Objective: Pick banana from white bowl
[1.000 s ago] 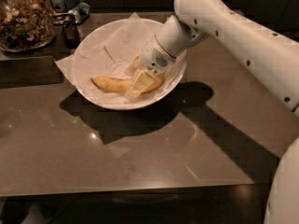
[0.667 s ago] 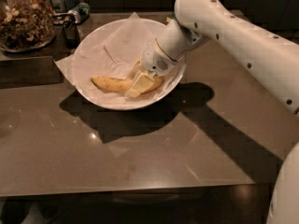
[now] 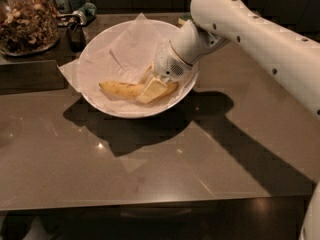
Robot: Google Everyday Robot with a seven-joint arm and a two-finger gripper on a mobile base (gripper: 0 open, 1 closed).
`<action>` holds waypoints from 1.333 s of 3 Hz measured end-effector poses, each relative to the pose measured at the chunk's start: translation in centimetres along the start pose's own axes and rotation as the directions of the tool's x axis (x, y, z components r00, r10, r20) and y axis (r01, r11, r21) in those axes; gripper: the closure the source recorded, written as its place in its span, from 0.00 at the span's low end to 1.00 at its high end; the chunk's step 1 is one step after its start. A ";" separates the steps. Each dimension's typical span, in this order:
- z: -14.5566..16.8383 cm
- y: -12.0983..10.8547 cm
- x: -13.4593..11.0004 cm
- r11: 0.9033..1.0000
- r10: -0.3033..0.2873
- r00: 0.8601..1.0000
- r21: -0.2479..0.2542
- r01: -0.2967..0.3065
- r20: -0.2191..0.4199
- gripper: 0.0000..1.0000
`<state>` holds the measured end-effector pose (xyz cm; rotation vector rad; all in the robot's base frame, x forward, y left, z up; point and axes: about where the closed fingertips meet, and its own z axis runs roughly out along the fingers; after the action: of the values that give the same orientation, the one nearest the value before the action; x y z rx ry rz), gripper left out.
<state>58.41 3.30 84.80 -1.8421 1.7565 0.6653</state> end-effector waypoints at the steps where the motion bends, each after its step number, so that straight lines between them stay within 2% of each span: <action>1: -2.2 0.6 -1.4 0.998 -0.051 0.998 0.035 0.050 0.032 1.00; 2: -5.9 1.8 -4.1 0.985 -0.159 0.986 0.068 0.155 0.052 1.00; 3: -9.3 3.5 -6.0 0.968 -0.242 0.968 0.081 0.236 0.063 1.00; 4: -12.0 5.7 -6.3 0.961 -0.272 0.959 0.074 0.267 0.079 1.00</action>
Offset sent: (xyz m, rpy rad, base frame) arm -0.0363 -0.0192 0.1262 0.0862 -0.2634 0.1516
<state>52.53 -0.04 97.85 -1.9313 1.4184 0.5681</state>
